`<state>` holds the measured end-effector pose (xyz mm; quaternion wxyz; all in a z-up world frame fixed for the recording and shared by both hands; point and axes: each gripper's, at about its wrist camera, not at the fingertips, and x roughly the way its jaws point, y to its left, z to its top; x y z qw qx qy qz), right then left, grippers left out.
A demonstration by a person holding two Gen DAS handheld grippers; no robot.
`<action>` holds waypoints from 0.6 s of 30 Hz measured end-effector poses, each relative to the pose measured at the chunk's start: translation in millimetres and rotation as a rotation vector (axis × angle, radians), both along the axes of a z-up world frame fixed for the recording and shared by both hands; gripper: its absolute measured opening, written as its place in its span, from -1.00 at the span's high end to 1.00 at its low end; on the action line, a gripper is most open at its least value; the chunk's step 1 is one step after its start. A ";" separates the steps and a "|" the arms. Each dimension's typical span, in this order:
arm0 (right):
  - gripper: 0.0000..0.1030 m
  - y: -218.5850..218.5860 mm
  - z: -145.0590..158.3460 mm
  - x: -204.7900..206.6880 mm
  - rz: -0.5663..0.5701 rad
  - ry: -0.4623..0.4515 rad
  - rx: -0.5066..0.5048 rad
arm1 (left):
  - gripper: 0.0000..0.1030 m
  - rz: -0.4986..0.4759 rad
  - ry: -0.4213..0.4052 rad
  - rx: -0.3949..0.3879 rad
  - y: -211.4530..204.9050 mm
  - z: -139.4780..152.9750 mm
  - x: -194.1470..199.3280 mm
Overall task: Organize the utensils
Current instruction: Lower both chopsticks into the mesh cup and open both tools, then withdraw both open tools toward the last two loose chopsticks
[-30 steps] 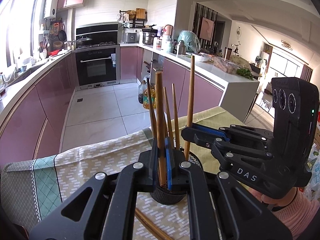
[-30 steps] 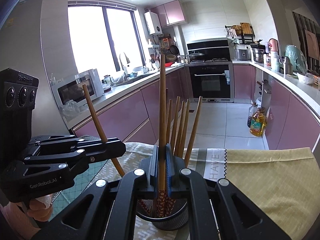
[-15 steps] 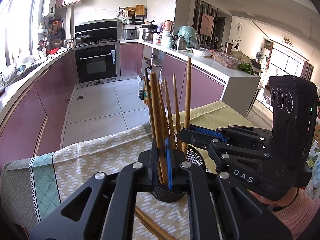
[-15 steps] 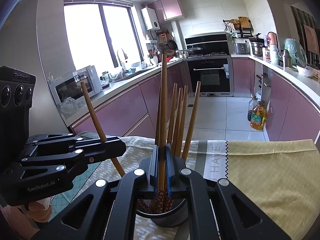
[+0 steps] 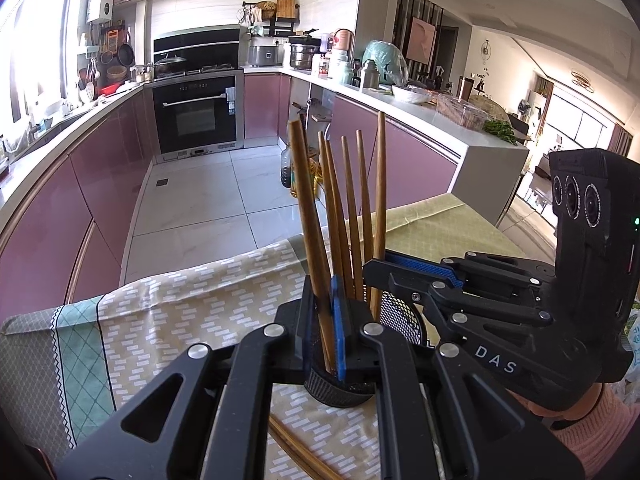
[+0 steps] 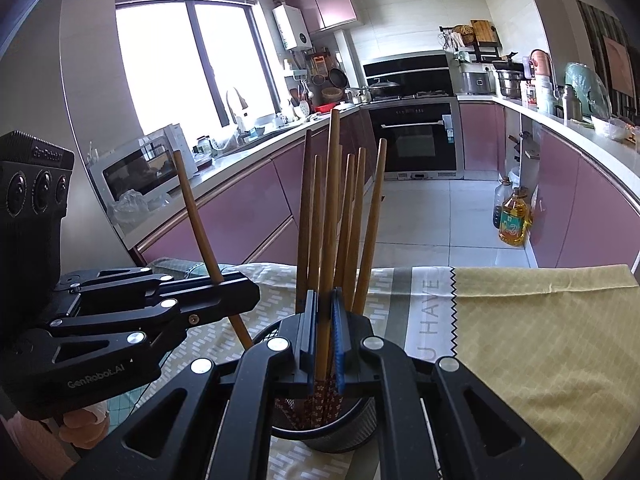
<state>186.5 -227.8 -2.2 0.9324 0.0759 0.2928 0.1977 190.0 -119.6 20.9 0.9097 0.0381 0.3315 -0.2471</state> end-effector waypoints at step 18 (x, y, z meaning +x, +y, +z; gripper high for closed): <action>0.73 -6.3 -3.9 -7.7 0.004 0.008 0.001 | 0.52 0.040 0.005 -0.035 14.4 -14.4 3.4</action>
